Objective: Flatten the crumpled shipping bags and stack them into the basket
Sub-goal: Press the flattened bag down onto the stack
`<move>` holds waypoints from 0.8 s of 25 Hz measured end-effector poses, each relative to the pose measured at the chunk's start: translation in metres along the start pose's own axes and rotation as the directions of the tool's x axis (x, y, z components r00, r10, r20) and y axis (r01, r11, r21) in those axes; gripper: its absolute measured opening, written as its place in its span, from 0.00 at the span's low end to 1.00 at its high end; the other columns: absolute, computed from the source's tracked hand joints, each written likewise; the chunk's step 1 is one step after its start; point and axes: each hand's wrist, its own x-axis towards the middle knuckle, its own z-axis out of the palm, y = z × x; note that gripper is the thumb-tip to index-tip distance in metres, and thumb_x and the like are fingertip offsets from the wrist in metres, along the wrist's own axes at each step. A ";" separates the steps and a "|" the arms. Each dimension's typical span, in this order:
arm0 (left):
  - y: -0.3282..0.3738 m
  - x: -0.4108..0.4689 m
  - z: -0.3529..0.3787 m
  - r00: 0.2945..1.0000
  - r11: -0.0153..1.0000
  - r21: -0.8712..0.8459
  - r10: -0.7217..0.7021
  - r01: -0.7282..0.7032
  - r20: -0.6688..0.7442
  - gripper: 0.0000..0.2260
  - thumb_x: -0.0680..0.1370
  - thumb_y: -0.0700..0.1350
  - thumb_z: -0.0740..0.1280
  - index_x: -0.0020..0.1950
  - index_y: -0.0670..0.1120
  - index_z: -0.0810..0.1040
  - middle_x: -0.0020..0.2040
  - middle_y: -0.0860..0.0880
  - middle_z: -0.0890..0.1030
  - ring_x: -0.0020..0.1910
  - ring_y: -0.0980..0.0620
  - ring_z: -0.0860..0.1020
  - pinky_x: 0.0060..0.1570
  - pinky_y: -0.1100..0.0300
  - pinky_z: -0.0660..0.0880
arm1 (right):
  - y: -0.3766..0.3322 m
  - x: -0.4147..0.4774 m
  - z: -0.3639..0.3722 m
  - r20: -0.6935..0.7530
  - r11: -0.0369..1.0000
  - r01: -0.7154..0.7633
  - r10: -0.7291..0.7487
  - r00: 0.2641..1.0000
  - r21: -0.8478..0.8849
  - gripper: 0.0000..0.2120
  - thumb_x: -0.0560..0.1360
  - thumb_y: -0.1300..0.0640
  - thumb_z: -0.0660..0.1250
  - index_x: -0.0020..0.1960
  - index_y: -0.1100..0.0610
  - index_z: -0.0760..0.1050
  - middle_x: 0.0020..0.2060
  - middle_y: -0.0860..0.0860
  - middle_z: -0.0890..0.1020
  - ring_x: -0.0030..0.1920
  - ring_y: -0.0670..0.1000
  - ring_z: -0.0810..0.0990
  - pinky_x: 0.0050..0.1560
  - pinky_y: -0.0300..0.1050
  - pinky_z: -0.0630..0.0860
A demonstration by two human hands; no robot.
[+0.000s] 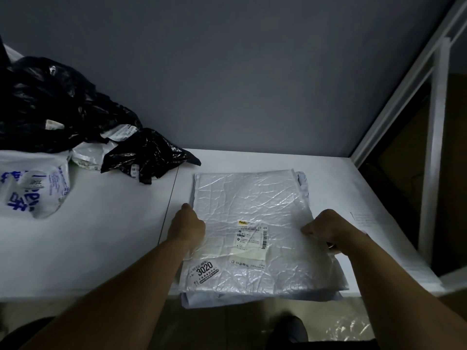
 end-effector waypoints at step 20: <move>0.041 0.054 0.090 0.943 0.856 0.431 0.331 -0.285 -0.033 0.27 0.82 0.58 0.44 0.80 0.59 0.40 0.80 0.48 0.36 0.77 0.39 0.33 0.73 0.34 0.37 | -0.064 0.083 0.109 -0.113 0.713 0.351 -0.514 0.850 -0.607 0.31 0.81 0.33 0.35 0.81 0.43 0.39 0.81 0.50 0.40 0.79 0.62 0.33 0.73 0.74 0.39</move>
